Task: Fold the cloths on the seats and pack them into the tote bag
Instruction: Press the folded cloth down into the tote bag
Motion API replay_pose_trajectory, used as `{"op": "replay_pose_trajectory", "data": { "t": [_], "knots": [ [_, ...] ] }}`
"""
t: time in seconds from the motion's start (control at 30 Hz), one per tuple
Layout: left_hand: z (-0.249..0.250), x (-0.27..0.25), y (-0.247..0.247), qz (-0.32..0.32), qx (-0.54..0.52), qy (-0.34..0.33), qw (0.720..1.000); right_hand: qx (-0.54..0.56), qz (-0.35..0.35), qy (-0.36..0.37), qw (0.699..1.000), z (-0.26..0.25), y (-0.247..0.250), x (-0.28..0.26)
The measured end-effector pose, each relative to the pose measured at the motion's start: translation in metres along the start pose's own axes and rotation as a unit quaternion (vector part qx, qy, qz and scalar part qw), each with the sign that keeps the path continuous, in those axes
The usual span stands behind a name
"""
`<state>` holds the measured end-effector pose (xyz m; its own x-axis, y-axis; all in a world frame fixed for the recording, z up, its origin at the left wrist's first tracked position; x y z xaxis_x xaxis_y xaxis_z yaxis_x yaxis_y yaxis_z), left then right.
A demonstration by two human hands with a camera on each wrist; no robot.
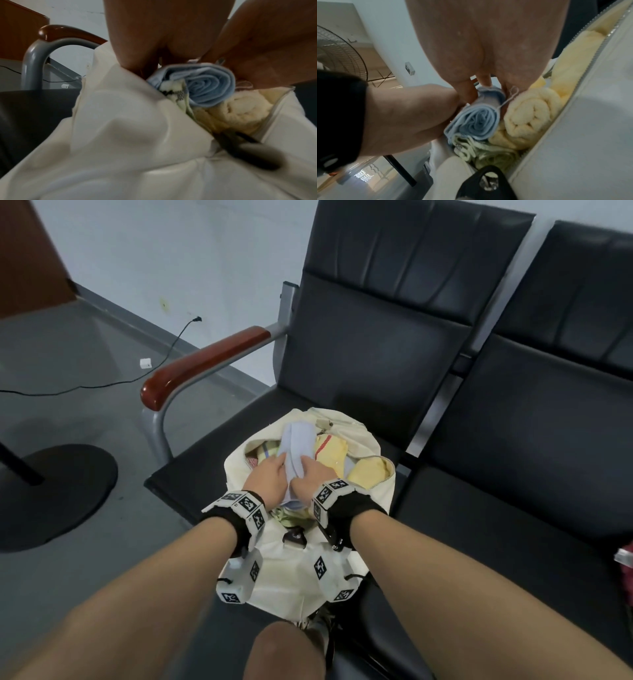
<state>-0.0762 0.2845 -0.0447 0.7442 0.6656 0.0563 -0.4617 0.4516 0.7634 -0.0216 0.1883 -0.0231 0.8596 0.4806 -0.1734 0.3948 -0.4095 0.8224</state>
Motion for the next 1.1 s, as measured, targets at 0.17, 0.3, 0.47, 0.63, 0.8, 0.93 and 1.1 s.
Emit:
{"op": "replay_pose_trajectory", "data": {
  "t": [0.17,0.3,0.47,0.63,0.8,0.93,1.1],
  "knots": [
    [0.03,-0.021,0.031,0.047,0.023,-0.035,0.998,0.037,0.08,0.032,0.996,0.006,0.047,-0.039],
    [0.069,-0.041,0.039,0.041,0.016,-0.056,0.997,0.015,0.12,0.039,0.992,0.018,0.103,-0.066],
    [0.162,-0.071,0.035,0.034,0.02,-0.164,0.986,0.012,0.188,0.03,0.982,0.051,0.188,-0.105],
    [0.259,-0.112,0.016,0.014,0.015,-0.228,0.973,0.001,0.247,-0.007,0.969,0.109,0.268,-0.154],
    [0.341,-0.163,-0.013,0.0,0.063,-0.32,0.945,-0.004,0.294,-0.061,0.954,0.182,0.329,-0.201],
    [0.393,-0.2,-0.04,-0.022,0.096,-0.362,0.927,-0.004,0.32,-0.102,0.942,0.244,0.364,-0.234],
    [0.45,-0.242,-0.089,-0.052,0.117,-0.4,0.908,0.007,0.326,-0.157,0.932,0.324,0.39,-0.271]
  ]
}}
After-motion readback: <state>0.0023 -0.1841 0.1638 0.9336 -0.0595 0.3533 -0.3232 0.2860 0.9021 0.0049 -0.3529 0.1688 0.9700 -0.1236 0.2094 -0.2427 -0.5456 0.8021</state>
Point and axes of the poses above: each hand's wrist, its own x-axis towards the middle knuckle, its own y-axis out of the back of the hand, z = x × y, the point moved 5 cm from there along x, towards the middle knuckle, and after that the axes turned 15 degrees about z, right-handed, at the moved point
